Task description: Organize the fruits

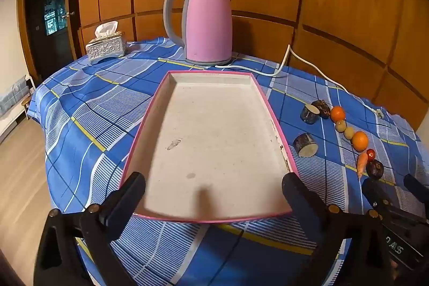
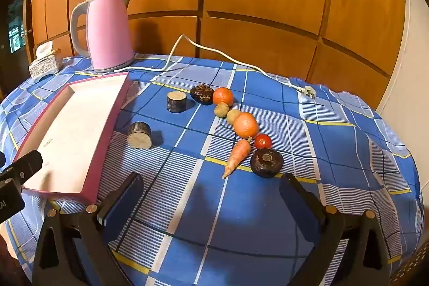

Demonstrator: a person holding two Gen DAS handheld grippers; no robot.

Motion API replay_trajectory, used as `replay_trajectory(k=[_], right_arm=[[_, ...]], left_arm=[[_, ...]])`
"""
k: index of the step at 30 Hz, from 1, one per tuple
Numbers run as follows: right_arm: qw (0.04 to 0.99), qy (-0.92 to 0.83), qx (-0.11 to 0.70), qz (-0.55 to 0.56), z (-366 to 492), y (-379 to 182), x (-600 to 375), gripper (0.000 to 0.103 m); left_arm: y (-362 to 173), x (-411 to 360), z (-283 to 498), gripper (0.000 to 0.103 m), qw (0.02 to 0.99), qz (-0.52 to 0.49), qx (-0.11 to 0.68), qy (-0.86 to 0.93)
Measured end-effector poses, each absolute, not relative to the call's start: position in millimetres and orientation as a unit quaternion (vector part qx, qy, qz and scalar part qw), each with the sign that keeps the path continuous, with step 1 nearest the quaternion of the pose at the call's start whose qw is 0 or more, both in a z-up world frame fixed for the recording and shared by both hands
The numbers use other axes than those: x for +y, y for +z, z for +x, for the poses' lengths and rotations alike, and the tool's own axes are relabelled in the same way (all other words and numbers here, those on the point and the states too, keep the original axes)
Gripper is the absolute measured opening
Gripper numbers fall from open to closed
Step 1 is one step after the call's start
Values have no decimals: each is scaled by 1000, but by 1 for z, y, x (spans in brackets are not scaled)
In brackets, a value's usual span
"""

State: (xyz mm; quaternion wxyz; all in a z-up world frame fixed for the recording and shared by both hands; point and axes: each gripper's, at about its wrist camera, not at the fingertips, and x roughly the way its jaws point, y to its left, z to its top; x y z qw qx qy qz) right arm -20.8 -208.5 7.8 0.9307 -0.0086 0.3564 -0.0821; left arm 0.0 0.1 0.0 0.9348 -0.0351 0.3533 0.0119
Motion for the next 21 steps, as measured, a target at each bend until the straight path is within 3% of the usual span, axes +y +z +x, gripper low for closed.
replay_trajectory(k=[21], right_arm=[[933,-78,350,-14,-22,9,-205,103]], left_arm=[[-3,2,0,103,932,-34,360,13]])
